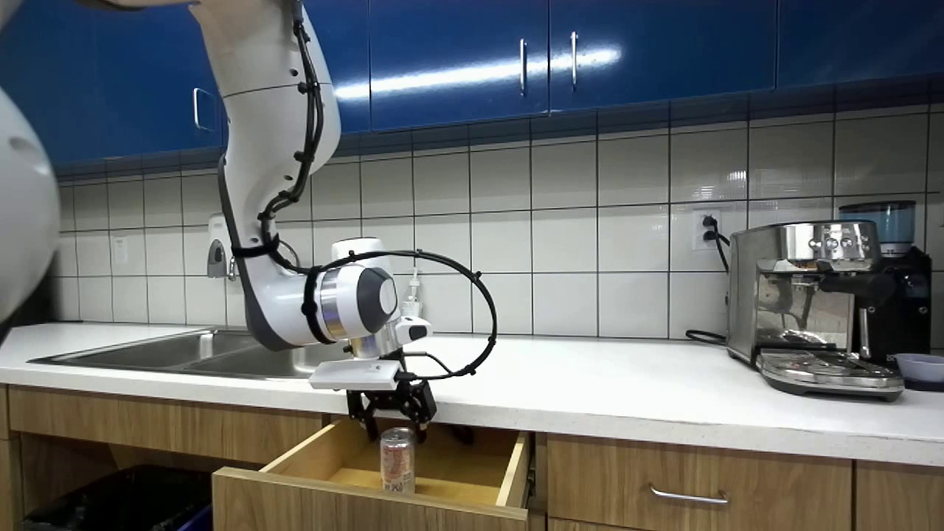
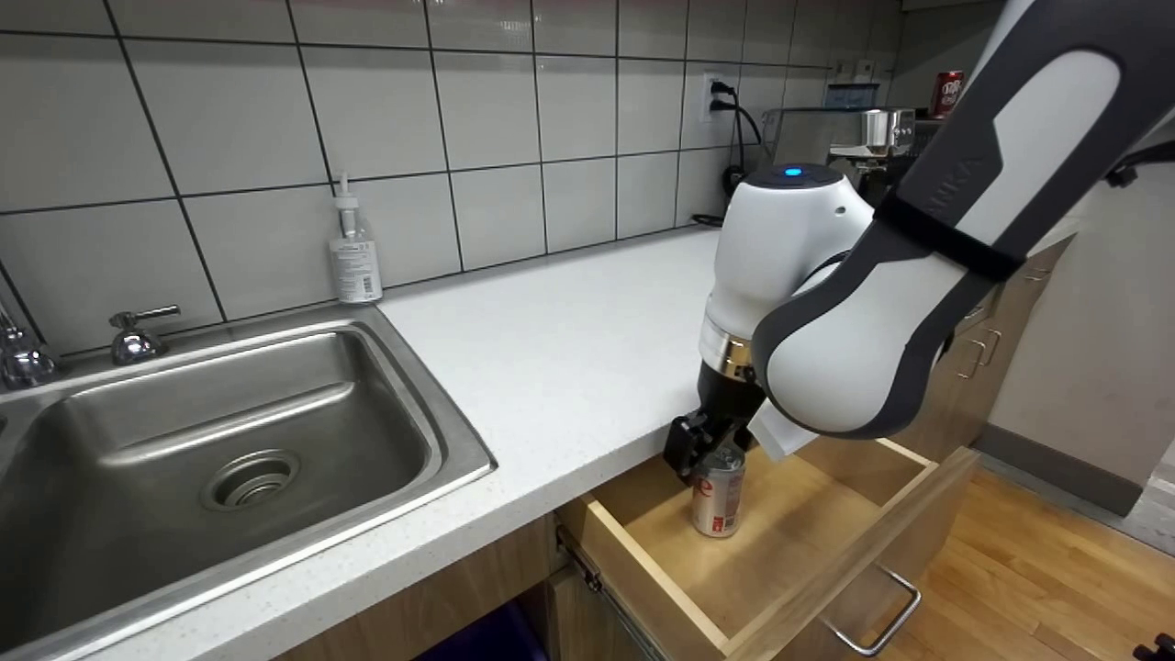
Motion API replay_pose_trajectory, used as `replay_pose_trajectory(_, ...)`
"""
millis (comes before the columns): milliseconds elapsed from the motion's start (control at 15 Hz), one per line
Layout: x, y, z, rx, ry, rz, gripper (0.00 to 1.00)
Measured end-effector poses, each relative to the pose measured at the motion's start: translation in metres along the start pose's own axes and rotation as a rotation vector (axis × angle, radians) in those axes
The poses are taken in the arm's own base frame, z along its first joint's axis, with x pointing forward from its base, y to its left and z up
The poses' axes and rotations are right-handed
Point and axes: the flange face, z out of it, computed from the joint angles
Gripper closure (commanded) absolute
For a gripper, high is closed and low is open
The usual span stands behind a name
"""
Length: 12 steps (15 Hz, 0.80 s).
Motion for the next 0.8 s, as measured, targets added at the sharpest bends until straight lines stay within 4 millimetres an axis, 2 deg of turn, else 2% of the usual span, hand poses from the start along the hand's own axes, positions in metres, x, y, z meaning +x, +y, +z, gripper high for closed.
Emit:
replay_pose_trajectory(467,0.004,-0.005,-0.01,0.005,0.019,-0.007,0.0)
replay_pose_trajectory(800,-0.006,-0.008,-0.023,0.014,0.02,-0.011,0.0)
